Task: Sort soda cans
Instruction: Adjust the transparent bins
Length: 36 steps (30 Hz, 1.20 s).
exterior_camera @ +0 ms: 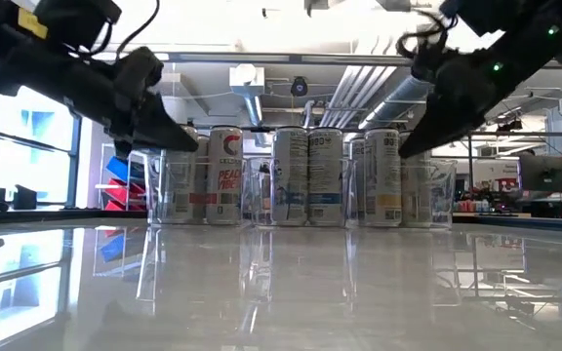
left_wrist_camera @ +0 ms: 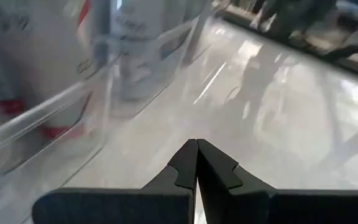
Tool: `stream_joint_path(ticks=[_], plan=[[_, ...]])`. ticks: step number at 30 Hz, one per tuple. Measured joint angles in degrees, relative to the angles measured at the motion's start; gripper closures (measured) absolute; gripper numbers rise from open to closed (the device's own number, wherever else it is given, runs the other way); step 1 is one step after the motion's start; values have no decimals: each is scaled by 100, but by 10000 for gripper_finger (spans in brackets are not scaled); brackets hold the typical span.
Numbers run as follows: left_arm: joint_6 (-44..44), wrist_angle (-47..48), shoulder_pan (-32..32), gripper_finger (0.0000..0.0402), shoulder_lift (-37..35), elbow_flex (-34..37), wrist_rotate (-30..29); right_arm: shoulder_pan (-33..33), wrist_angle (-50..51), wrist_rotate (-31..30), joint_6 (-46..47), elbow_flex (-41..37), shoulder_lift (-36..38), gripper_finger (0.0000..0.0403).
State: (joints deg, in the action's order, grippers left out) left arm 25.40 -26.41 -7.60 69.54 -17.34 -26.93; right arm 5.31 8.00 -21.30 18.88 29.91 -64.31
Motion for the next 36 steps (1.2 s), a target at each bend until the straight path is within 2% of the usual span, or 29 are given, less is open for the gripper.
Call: stream_joint_path(ticks=[3,5,9,13,22,30,36], plan=[[-19,-256,-96,401,0,0,-11,191,-1014,568,-457,-61,-311,316],[-110,-447,-111,401,67,-2,-16,257,-1752,639,-705,-63,-659,316],[-200,-813,-60,401,415,-4,9,157,-3289,497,-1085,-63,-1528,321],[-208,-1345,11,401,935,-24,54,-71,-4289,-55,-1119,-62,-2248,335],[-625,-1426,210,401,1972,-718,-74,-349,-4233,-752,-1058,687,-3244,380],[-622,-1394,464,401,2187,-815,-144,-512,-3587,-1643,-1035,1168,-3517,402],[-651,-1427,475,401,2164,-815,-140,-745,-3595,-1518,-1058,1181,-3514,402]])
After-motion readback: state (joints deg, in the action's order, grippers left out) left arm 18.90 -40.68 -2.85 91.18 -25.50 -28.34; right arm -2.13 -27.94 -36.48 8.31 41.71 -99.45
